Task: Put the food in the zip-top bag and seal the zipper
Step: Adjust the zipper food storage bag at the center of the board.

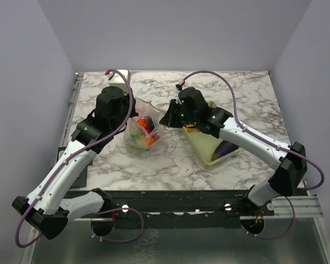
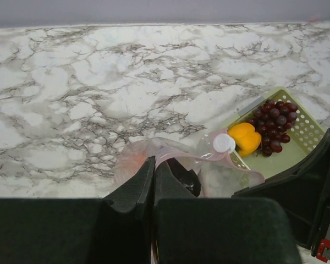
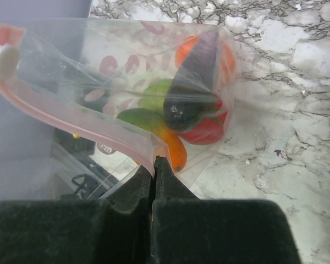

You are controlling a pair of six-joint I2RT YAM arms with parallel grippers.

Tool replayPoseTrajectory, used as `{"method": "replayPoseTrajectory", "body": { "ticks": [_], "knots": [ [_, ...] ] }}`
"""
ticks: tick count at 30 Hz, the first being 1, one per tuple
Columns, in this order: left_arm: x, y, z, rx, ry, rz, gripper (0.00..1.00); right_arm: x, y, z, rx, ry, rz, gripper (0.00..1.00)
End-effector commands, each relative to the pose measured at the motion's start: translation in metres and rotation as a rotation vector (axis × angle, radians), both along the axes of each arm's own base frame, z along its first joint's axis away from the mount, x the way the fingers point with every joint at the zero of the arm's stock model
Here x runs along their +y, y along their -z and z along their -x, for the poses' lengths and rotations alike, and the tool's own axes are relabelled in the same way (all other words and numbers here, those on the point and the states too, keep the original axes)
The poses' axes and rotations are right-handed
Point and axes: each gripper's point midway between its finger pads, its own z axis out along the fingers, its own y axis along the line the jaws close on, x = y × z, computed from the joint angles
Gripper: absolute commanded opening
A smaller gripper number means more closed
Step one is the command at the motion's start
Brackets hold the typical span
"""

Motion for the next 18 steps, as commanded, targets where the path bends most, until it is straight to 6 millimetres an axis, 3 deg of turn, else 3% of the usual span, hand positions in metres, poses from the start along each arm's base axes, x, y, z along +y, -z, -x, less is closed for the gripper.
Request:
{"method": "replayPoseTrajectory", "body": {
  "ticks": [1,6,14,18],
  "knots": [
    [0.001,-0.015,-0.003,-0.030,-0.002,-0.005,0.02,0.012,0.007,0.002,0.020,-0.034,-0.020,0.01],
    [0.004,-0.017,-0.003,-0.034,-0.017,-0.017,0.01,0.026,0.005,0.000,0.030,-0.069,-0.049,0.01],
    [0.027,-0.036,0.003,-0.072,-0.098,-0.041,0.02,0.057,-0.014,-0.004,0.037,-0.157,-0.128,0.01],
    [0.032,-0.038,0.005,-0.077,-0.115,-0.047,0.02,0.061,-0.023,-0.003,0.029,-0.175,-0.146,0.01]
  ]
}}
